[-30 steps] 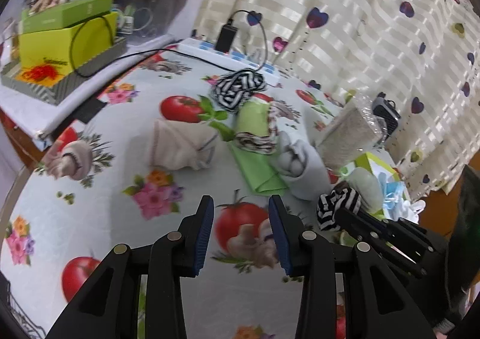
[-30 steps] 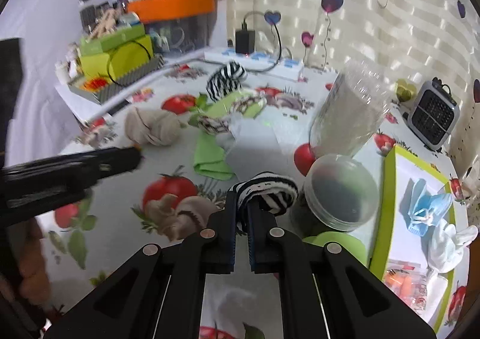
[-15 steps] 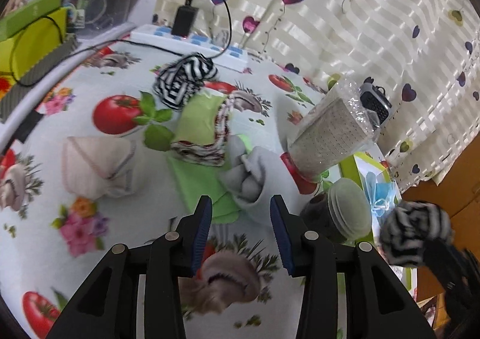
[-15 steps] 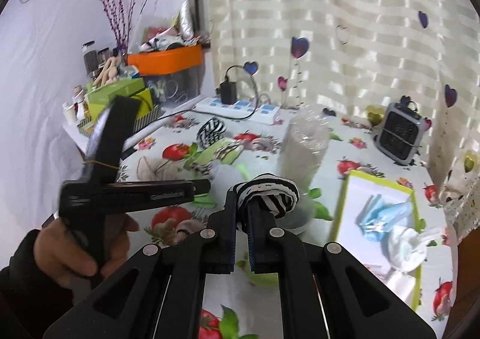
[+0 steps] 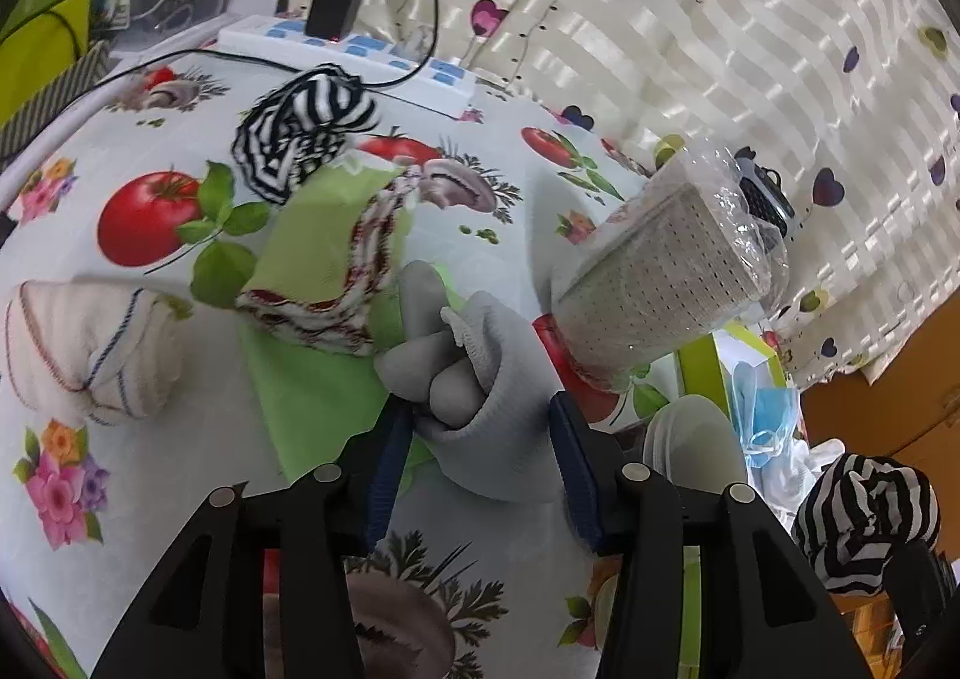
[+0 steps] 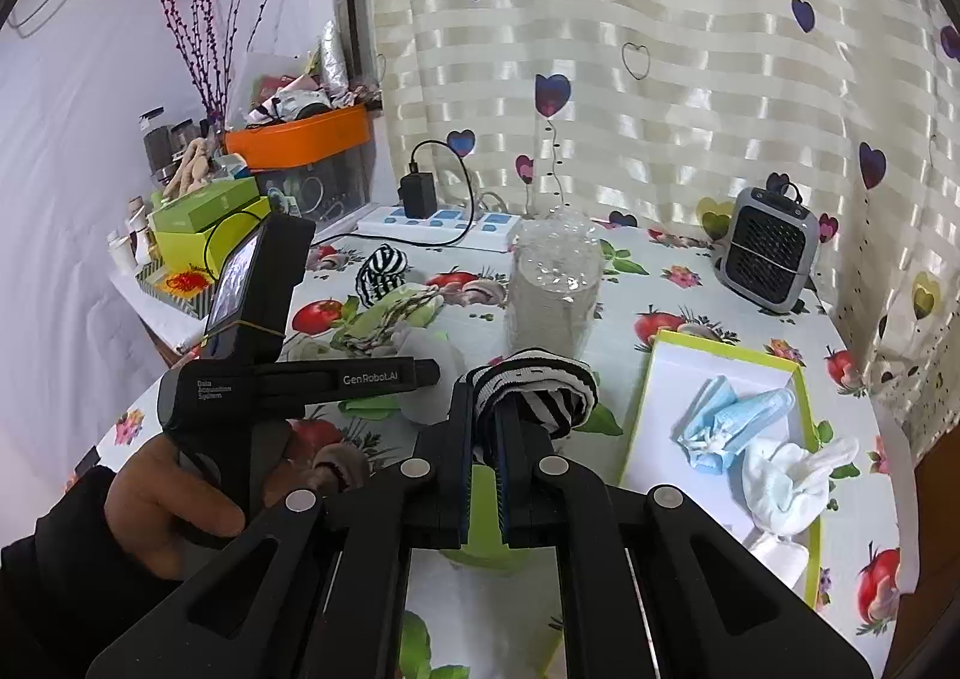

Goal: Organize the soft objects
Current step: 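Grasp the grey glove with the left tool while the right tool holds the striped sock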

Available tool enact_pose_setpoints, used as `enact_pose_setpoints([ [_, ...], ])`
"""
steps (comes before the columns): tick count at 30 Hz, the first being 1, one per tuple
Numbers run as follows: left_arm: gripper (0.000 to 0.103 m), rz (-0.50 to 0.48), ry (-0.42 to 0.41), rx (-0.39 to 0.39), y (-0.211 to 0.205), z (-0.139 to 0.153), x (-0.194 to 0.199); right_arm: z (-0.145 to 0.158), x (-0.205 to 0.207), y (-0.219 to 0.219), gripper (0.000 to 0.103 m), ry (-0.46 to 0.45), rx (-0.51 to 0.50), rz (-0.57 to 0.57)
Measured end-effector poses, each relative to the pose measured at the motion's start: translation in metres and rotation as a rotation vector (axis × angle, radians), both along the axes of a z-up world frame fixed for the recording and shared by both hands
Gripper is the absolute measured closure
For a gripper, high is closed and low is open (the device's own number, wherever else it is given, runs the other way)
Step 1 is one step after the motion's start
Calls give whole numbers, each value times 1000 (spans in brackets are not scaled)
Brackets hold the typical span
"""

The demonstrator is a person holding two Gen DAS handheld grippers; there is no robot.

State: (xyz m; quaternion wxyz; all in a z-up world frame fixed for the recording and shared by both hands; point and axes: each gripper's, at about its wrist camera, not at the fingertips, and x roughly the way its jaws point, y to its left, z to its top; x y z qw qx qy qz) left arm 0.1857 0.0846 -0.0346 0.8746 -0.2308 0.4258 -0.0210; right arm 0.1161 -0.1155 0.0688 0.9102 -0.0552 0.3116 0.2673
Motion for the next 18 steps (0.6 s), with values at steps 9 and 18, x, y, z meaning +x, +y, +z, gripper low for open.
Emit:
enact_pose_setpoints([
  [9, 79, -46, -46, 50, -12, 7, -6, -1, 1, -17, 97, 4, 11, -24],
  [18, 83, -41, -68, 71, -10, 17, -21, 3, -4, -29, 97, -5, 22, -39],
])
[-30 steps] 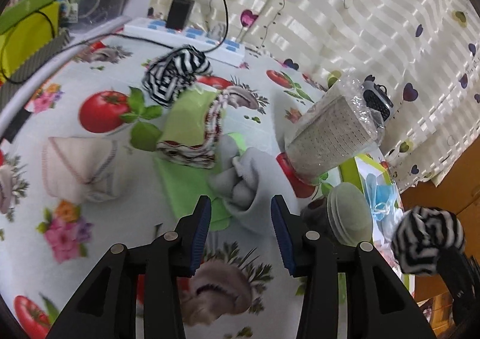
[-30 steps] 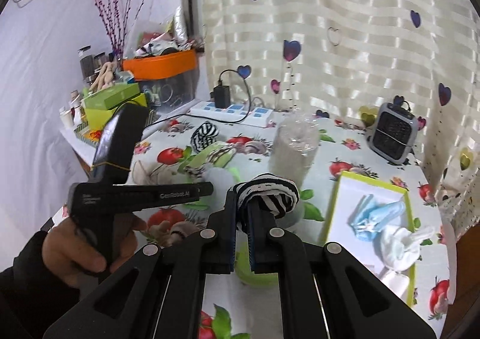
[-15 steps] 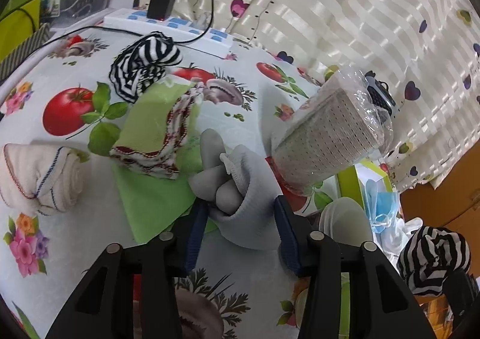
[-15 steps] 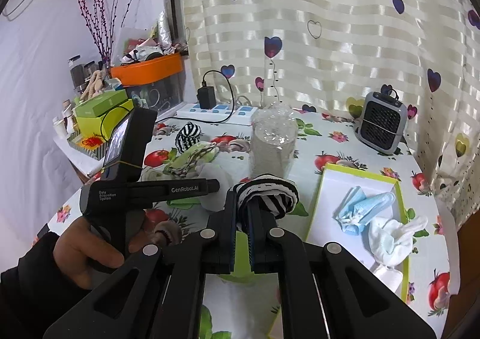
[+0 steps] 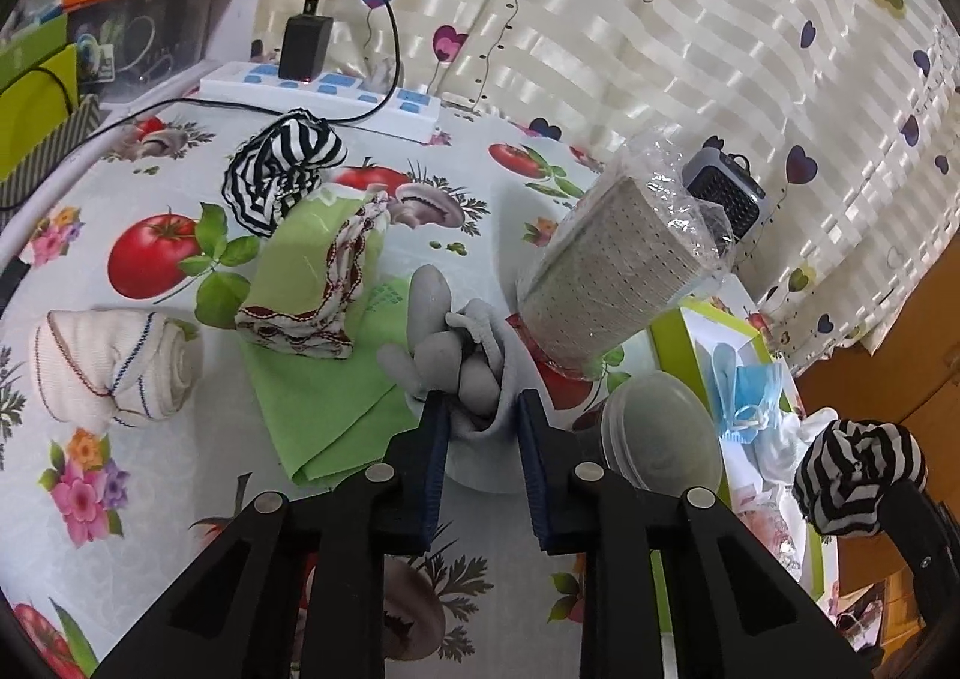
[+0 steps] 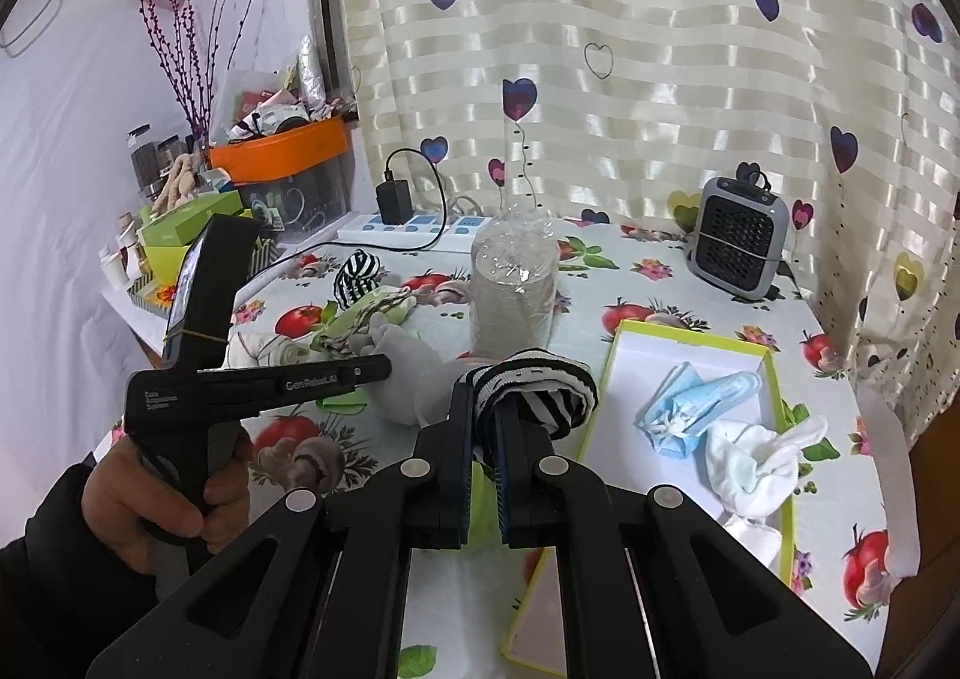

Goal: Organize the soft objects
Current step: 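Grasp the grey glove with the left tool while the right tool holds the striped sock, then carry glove and striped sock into the box and open both tools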

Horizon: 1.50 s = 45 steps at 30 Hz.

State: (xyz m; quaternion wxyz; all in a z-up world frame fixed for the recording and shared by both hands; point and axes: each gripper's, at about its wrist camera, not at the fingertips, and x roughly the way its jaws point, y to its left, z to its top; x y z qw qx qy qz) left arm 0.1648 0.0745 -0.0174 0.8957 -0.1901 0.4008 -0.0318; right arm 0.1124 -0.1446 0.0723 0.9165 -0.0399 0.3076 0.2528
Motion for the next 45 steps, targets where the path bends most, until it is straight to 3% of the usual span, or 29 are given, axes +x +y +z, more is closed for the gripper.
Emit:
enact_pose_setpoints([
  [8, 93, -13, -32, 9, -3, 13, -17, 3, -3, -7, 97, -4, 4, -11],
  [14, 95, -21, -34, 16, -2, 15, -28, 4, -6, -12, 97, -7, 10, -17],
  [30, 95, -7, -55, 62, -3, 33, -49, 8, -13, -17, 97, -18, 16, -21],
  [45, 95, -47, -136, 75, -22, 74, -70, 21, -19, -37, 97, -47, 44, -50],
])
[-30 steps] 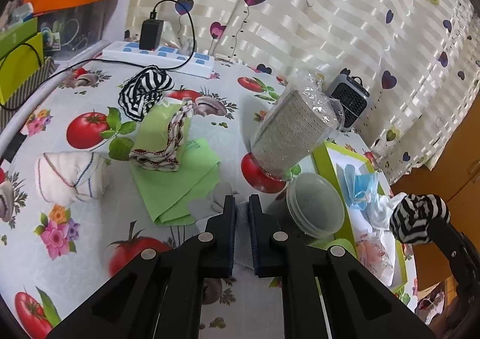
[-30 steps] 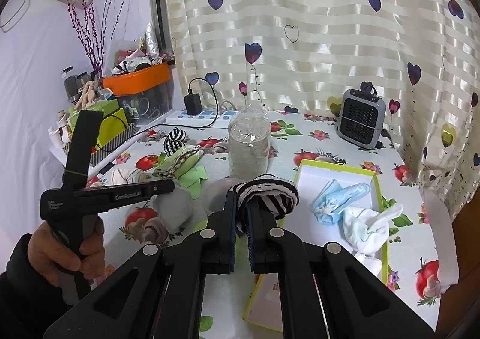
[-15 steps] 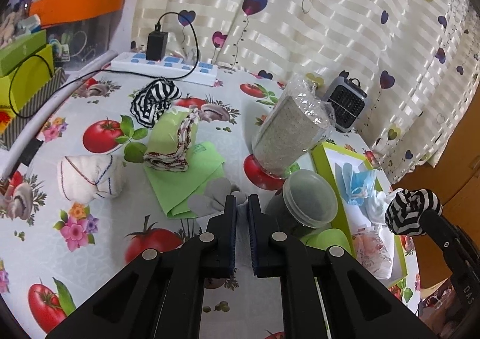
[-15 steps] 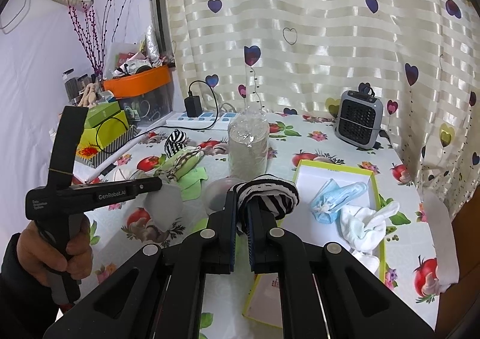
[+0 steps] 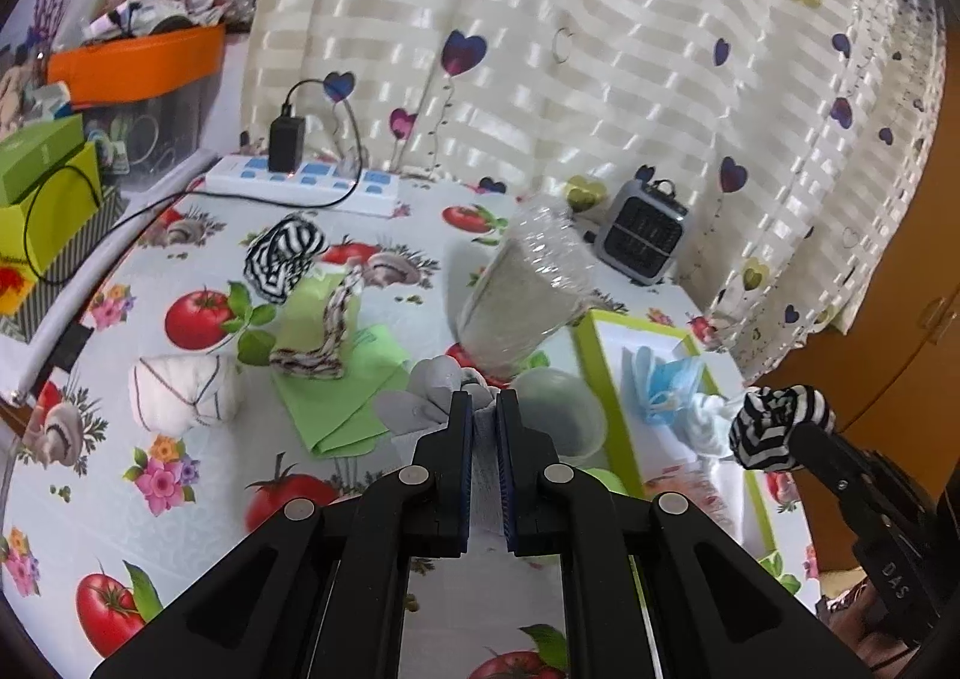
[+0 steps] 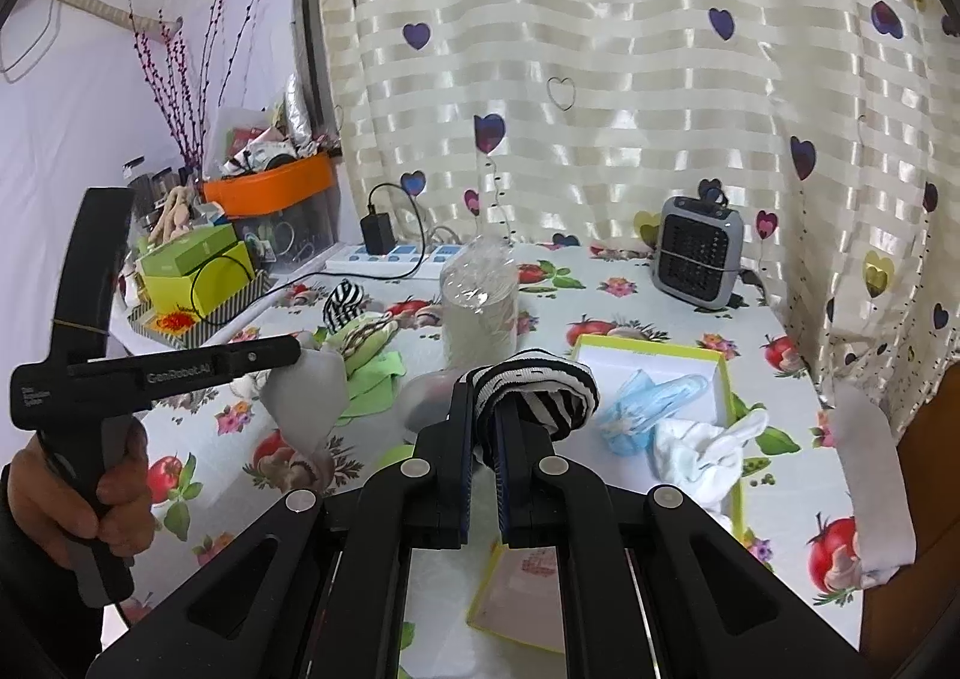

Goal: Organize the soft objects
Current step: 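Carry glove and striped sock into the box and open both tools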

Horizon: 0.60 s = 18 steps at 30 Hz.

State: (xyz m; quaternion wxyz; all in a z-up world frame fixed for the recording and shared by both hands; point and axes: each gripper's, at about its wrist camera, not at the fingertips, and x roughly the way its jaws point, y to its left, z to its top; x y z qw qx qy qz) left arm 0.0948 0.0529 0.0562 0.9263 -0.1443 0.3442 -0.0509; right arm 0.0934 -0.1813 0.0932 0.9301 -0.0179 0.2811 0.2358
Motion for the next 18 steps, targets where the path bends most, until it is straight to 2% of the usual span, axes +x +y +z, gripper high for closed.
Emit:
enact_pose_setpoints([
  [10, 95, -112, -63, 0, -42, 34, -2, 4, 3, -30, 97, -1, 22, -71],
  [18, 95, -249, -57, 14, -99, 36, 4, -13, 6, -58, 97, 59, 30, -119],
])
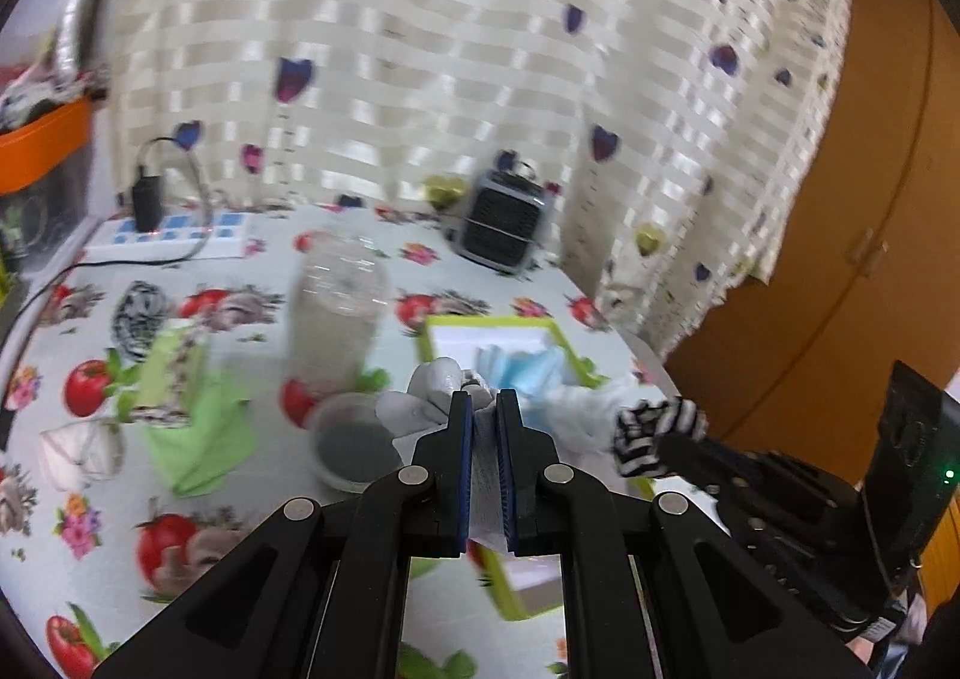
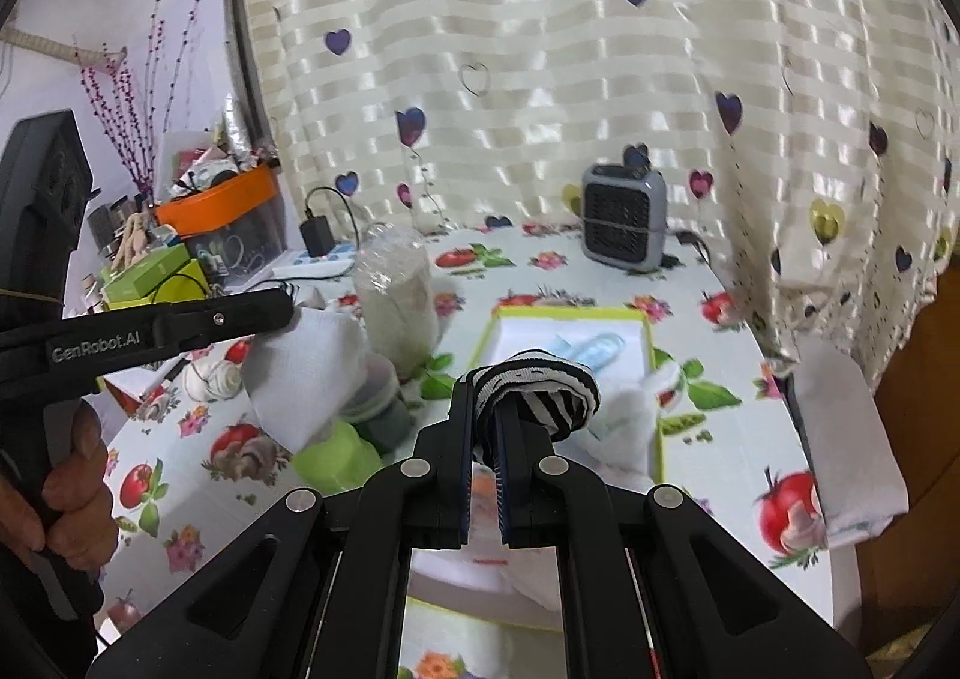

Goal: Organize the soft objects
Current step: 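Carry glove and striped sock into the box and open both tools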

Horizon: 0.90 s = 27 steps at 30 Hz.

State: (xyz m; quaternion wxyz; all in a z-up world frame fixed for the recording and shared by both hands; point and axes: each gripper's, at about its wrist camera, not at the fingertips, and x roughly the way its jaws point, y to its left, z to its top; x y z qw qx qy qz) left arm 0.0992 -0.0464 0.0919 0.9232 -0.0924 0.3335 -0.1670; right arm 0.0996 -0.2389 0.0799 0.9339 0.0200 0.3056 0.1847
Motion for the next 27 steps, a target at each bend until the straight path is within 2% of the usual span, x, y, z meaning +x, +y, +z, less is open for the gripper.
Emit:
enact_pose_setpoints([
  [4, 95, -64, 29, 14, -29, -11, 11, -11, 6, -12, 97, 32, 7, -19],
  [11, 95, -111, 62, 44, -56, -31, 34, -32, 29, -26, 97, 92, 42, -15],
  [19, 95, -114, 133, 79, -74, -64, 65, -56, 50, -35, 97, 157, 71, -5],
  [27, 93, -110, 168, 94, -81, -79, 85, -73, 70, -31, 96, 218, 53, 33],
])
